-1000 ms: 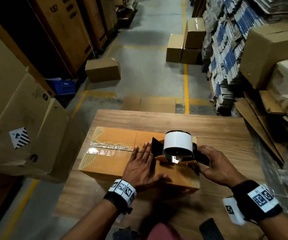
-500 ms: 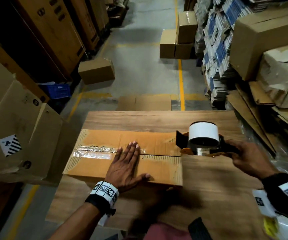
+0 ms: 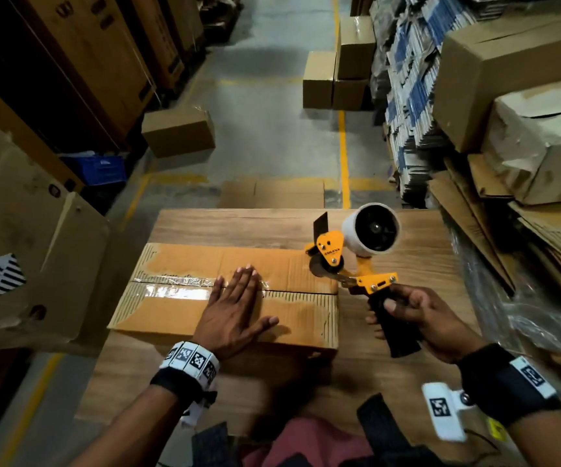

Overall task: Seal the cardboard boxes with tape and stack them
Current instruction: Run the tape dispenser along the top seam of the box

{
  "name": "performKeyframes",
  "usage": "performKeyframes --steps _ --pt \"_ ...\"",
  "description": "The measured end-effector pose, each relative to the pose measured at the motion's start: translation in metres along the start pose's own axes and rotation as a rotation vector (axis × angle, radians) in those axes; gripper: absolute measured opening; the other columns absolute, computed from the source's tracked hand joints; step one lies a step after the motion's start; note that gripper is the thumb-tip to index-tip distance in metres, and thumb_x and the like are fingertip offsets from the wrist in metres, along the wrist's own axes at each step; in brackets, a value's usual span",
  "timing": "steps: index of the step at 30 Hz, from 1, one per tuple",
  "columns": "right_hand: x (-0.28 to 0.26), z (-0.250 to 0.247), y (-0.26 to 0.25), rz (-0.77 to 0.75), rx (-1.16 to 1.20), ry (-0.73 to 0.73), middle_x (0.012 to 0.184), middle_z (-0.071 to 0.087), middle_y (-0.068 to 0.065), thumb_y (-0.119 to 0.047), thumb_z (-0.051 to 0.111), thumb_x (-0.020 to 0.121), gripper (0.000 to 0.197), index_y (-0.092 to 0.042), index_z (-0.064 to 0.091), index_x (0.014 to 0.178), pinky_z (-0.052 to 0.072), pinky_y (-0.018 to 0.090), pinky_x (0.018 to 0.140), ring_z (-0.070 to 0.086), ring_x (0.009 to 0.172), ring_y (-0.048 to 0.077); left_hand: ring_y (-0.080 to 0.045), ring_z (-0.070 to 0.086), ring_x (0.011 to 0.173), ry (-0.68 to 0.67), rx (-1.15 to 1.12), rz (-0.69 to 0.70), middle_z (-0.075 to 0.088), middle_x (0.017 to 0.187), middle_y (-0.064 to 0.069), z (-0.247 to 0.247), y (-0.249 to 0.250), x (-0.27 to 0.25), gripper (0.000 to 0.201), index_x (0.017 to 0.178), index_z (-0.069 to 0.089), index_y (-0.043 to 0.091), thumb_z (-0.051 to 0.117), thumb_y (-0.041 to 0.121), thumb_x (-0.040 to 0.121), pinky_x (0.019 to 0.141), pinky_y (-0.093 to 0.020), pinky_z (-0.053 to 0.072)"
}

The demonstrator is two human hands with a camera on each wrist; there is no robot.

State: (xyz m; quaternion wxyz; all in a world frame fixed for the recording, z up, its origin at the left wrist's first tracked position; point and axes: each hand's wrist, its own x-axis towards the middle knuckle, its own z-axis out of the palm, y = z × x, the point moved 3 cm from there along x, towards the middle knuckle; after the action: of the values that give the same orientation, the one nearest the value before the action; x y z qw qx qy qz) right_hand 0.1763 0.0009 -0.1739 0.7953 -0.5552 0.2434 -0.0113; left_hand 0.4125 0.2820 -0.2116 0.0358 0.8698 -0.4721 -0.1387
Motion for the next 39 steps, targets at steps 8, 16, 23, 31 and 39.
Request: performKeyframes --steps 8,16,23,31,39 --pt "0.006 0.030 -0.011 0.086 0.178 -0.061 0.113 0.069 0.024 -0.006 0.066 0.094 0.035 0.009 0.060 0.125 0.064 0.049 0.069 0.073 0.092 0.031 -0.001 0.028 0.152 0.380 -0.883 -0.142 0.034 0.167 0.009 -0.046 0.045 0.008 0.109 0.162 0.032 0.035 0.059 0.091 0.073 0.120 -0.029 0.032" --pt "0.009 0.053 -0.021 0.112 0.197 -0.096 0.111 0.071 0.020 -0.014 0.062 0.086 0.040 0.005 0.063 0.121 0.064 0.046 0.067 0.073 0.090 0.030 -0.013 0.046 0.144 0.633 -0.821 -0.021 0.050 0.157 0.001 -0.081 0.058 0.029 0.096 0.156 0.044 0.024 0.072 0.073 0.079 0.111 -0.049 0.048" --pt "0.013 0.060 -0.027 0.060 0.167 -0.070 0.118 0.070 0.023 -0.014 0.069 0.086 0.031 -0.003 0.073 0.115 0.064 0.048 0.070 0.073 0.096 0.032 -0.017 0.061 0.119 0.762 -0.741 0.040 0.061 0.134 0.000 -0.082 0.060 0.011 0.074 0.144 0.055 0.018 0.079 0.055 0.084 0.093 -0.042 0.055" --pt "0.013 0.080 -0.038 0.000 0.116 -0.040 0.114 0.072 0.024 -0.006 0.057 0.090 0.036 0.005 0.062 0.124 0.065 0.047 0.070 0.074 0.095 0.033 -0.017 0.072 0.098 0.564 -1.118 -0.002 0.067 0.122 0.007 -0.071 0.041 0.000 0.084 0.149 0.048 0.032 0.085 0.050 0.077 0.081 -0.042 0.062" --pt "0.015 0.097 -0.047 -0.027 0.047 -0.019 0.120 0.070 0.027 -0.005 0.058 0.088 0.042 0.005 0.060 0.129 0.065 0.048 0.073 0.074 0.100 0.036 -0.021 0.069 0.081 0.105 -1.785 -0.195 0.074 0.113 -0.013 -0.076 0.034 0.002 0.097 0.134 0.060 0.014 0.068 0.086 0.069 0.067 -0.034 0.055"
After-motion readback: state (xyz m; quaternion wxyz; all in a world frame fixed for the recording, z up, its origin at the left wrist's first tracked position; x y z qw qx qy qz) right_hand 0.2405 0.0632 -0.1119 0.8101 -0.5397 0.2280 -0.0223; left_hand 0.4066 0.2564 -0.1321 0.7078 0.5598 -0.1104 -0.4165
